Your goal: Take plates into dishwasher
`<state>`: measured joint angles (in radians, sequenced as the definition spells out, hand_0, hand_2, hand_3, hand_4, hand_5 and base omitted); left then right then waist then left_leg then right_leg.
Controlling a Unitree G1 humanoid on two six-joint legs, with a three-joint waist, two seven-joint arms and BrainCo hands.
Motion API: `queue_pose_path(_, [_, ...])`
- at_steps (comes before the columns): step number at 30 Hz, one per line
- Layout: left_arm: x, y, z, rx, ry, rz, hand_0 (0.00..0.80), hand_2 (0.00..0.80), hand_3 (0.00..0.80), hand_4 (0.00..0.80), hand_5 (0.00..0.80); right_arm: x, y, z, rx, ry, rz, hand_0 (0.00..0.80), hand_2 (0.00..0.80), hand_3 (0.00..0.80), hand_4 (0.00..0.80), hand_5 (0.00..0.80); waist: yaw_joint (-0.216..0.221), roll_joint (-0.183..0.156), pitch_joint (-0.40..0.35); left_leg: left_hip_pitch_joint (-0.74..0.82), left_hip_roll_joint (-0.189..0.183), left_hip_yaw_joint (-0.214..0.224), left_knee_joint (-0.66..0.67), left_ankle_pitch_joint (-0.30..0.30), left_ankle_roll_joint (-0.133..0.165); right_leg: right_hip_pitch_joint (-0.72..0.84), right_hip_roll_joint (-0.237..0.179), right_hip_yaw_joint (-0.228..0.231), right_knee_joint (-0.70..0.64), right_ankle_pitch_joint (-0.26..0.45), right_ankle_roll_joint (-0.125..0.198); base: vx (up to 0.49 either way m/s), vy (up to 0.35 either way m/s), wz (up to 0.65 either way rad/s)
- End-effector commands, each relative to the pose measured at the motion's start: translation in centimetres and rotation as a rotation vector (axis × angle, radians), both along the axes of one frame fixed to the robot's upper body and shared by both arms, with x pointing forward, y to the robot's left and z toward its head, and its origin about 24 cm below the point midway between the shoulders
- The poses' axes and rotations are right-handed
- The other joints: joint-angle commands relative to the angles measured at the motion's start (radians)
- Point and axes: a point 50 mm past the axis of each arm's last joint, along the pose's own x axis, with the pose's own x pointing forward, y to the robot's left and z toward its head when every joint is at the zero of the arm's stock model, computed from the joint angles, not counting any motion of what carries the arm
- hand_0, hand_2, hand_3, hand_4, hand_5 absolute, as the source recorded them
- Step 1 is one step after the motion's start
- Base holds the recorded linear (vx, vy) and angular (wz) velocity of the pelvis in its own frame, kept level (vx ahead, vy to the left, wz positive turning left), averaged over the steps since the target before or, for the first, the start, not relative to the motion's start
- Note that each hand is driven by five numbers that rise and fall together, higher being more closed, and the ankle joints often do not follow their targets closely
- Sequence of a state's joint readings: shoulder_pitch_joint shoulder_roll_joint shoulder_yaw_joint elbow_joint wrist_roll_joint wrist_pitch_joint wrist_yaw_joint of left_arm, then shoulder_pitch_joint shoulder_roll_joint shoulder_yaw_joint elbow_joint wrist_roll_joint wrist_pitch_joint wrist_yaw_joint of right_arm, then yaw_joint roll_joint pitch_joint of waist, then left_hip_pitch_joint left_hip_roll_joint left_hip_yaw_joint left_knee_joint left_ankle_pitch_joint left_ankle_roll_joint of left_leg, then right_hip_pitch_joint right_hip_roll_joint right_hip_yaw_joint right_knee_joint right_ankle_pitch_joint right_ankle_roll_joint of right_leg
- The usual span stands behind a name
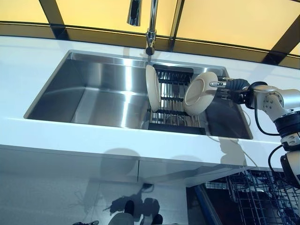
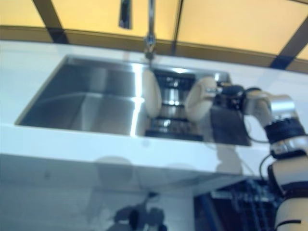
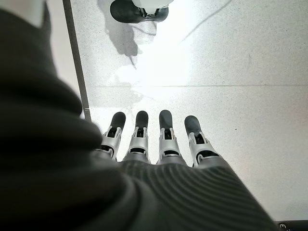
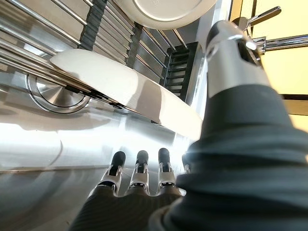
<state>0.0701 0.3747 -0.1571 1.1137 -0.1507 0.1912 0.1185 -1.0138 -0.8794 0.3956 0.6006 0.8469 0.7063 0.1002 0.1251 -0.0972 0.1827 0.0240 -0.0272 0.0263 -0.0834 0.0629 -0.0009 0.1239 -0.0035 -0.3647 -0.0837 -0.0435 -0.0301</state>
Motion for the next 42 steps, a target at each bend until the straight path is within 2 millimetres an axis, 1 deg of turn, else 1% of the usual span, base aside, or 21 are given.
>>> queue_pose_path(1, [-0.6, 1.5, 0.5, 0.060, 0.038, -0.035, 0.000, 0.000, 0.000, 0.000, 0.000, -0.1, -0.8, 1.9, -0.012, -0.065, -0.007, 0.000, 0.000, 0.000, 0.000, 0.000, 0.032, -0.021, -0.010, 0.006, 0.049, 0.039, -0.004, -0.047, -0.059, -0.045, -0.105, 0.041, 0.004, 0.083, 0.153, 0.000, 0.000, 0.00])
queue_pose_path(8, [-0.6, 1.4, 0.4, 0.055, 0.036, -0.028, 0.000, 0.000, 0.000, 0.000, 0.000, 0.2, -0.2, 2.0, -0.010, -0.089, -0.007, 0.000, 0.000, 0.000, 0.000, 0.000, 0.039, -0.020, -0.002, 0.004, 0.049, 0.033, -0.004, -0.045, -0.058, -0.047, -0.106, 0.035, 0.006, 0.085, 0.151, 0.000, 0.000, 0.00])
queue_pose_path(14, [-0.6, 1.5, 0.4, 0.052, 0.034, -0.022, 0.000, 0.000, 0.000, 0.000, 0.000, 0.4, 0.6, 2.6, -0.010, -0.119, -0.005, 0.000, 0.000, 0.000, 0.000, 0.000, 0.046, -0.024, 0.009, -0.007, 0.050, 0.026, -0.004, -0.042, -0.059, -0.053, -0.105, 0.031, 0.006, 0.086, 0.152, 0.000, 0.000, 0.00])
queue_pose_path(19, [-0.7, 1.1, 0.3, 0.045, 0.027, -0.010, 0.000, 0.000, 0.000, 0.000, 0.000, 0.5, 1.0, 2.3, -0.026, -0.123, 0.008, 0.000, 0.000, 0.000, 0.000, 0.000, 0.051, -0.027, 0.021, -0.012, 0.051, 0.022, -0.004, -0.039, -0.059, -0.058, -0.106, 0.027, 0.009, 0.089, 0.152, 0.000, 0.000, 0.00])
queue_pose_path(26, [-0.3, 1.1, 0.4, 0.042, 0.005, 0.009, 0.000, 0.000, 0.000, 0.000, 0.000, 0.6, 1.4, 1.8, -0.046, -0.124, -0.001, 0.000, 0.000, 0.000, 0.000, 0.000, 0.060, -0.029, 0.041, -0.026, 0.052, 0.013, -0.004, -0.035, -0.057, -0.069, -0.105, 0.024, 0.013, 0.091, 0.152, -0.010, 0.007, 0.01])
queue_pose_path(31, [-0.2, 0.9, 0.3, 0.040, -0.005, 0.023, 0.000, 0.000, 0.000, 0.000, 0.000, 0.8, 1.1, 1.9, -0.078, -0.144, -0.048, 0.000, 0.000, 0.000, 0.000, 0.000, 0.066, -0.029, 0.057, -0.038, 0.052, 0.007, -0.004, -0.030, -0.058, -0.076, -0.105, 0.020, 0.013, 0.094, 0.151, -0.034, 0.014, 0.08])
queue_pose_path(32, [-0.1, 0.8, 0.3, 0.038, -0.007, 0.024, 0.000, 0.000, 0.000, 0.000, 0.000, 0.9, 1.2, 2.1, -0.087, -0.154, -0.055, 0.160, 0.160, 0.160, 0.160, 0.160, 0.068, -0.028, 0.060, -0.040, 0.052, 0.006, -0.004, -0.029, -0.058, -0.077, -0.105, 0.020, 0.013, 0.094, 0.150, -0.035, 0.020, 0.13])
queue_pose_path(33, [-0.1, 0.7, 0.3, 0.036, -0.009, 0.023, 0.000, 0.000, 0.000, 0.000, 0.000, 1.0, 1.1, 2.3, -0.104, -0.166, -0.067, 0.455, 0.455, 0.455, 0.455, 0.455, 0.069, -0.026, 0.062, -0.042, 0.052, 0.004, -0.004, -0.028, -0.058, -0.078, -0.105, 0.018, 0.014, 0.094, 0.150, -0.036, 0.022, 0.11])
queue_pose_path(34, [-0.1, 0.6, 0.2, 0.035, -0.009, 0.021, 0.000, 0.000, 0.000, 0.000, 0.000, 1.0, 1.0, 2.5, -0.124, -0.183, -0.083, 0.693, 0.693, 0.693, 0.693, 0.693, 0.070, -0.024, 0.064, -0.044, 0.051, 0.001, -0.004, -0.027, -0.058, -0.079, -0.106, 0.017, 0.014, 0.095, 0.150, -0.033, 0.023, 0.09])
queue_pose_path(35, [-0.1, 0.5, 0.2, 0.035, -0.010, 0.017, 0.000, 0.000, 0.000, 0.000, 0.000, 1.1, 0.8, 2.8, -0.141, -0.200, -0.100, 0.800, 0.800, 0.800, 0.800, 0.800, 0.072, -0.022, 0.065, -0.044, 0.050, -0.001, -0.004, -0.027, -0.057, -0.078, -0.106, 0.016, 0.014, 0.094, 0.150, -0.026, 0.017, 0.08])
queue_pose_path(42, [-0.4, 0.7, 0.2, 0.046, -0.005, -0.003, 0.000, 0.000, 0.000, 0.000, 0.000, 0.9, -0.5, 5.4, -0.228, -0.277, -0.193, 0.800, 0.800, 0.800, 0.800, 0.800, 0.076, -0.026, 0.050, -0.034, 0.051, 0.001, -0.004, -0.032, -0.060, -0.068, -0.109, 0.010, 0.013, 0.091, 0.152, -0.002, 0.001, 0.01])
